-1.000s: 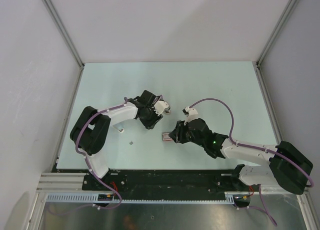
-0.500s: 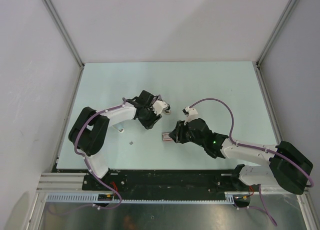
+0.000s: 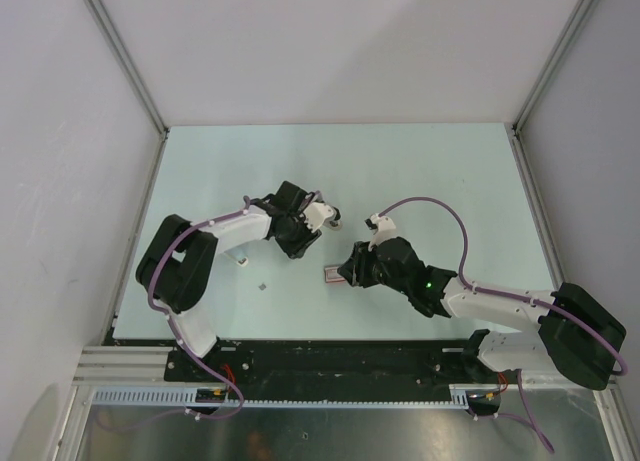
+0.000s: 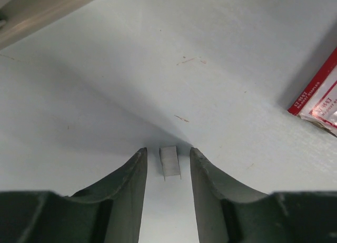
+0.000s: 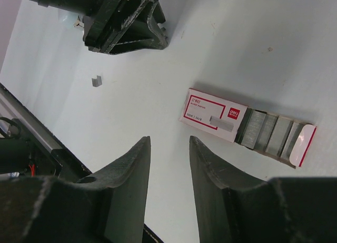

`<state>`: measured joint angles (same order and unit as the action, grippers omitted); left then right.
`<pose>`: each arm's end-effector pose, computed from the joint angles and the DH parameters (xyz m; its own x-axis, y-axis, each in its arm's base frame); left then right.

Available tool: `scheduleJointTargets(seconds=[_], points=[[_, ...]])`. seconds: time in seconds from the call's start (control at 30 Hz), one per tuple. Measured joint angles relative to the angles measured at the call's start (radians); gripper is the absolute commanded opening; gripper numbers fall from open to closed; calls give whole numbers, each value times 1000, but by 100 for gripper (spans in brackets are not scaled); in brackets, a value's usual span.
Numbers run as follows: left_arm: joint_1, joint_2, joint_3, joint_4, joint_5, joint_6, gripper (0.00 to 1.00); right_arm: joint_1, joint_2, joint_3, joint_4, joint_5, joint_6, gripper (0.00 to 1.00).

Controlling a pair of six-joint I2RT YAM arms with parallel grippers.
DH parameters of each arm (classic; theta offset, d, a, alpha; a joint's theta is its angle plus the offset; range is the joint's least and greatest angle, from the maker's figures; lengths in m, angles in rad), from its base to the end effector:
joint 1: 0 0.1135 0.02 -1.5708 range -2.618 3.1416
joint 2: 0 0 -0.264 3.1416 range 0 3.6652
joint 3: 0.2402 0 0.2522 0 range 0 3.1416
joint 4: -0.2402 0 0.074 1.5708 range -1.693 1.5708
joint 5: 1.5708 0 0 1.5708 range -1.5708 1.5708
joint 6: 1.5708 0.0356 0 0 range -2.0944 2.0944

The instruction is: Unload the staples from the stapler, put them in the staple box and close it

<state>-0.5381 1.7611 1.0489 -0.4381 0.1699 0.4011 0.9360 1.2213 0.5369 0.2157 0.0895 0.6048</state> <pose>0.2881 -0.1790 0.1585 -0.5013 0.7473 -0.4361 0.8257 0.5639 0.0173 0.1538 0.2034 0.2037 -0.6495 0.0731 -0.7569 -0.4685 0.7455 0.4741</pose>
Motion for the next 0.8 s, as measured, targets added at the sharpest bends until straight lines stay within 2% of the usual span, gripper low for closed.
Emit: scheduleJointTargets(seconds=[0.47,0.7,0.8], points=[[0,3,5,-23,19,19,14,-2,0,0,0,0,5,39],[0,1,47,-121,29,17,11,-10,-3,0,0,0,3,40],[2,-12,130,-197,80,-2,10,-21,-32,0,-1,0,-3,42]])
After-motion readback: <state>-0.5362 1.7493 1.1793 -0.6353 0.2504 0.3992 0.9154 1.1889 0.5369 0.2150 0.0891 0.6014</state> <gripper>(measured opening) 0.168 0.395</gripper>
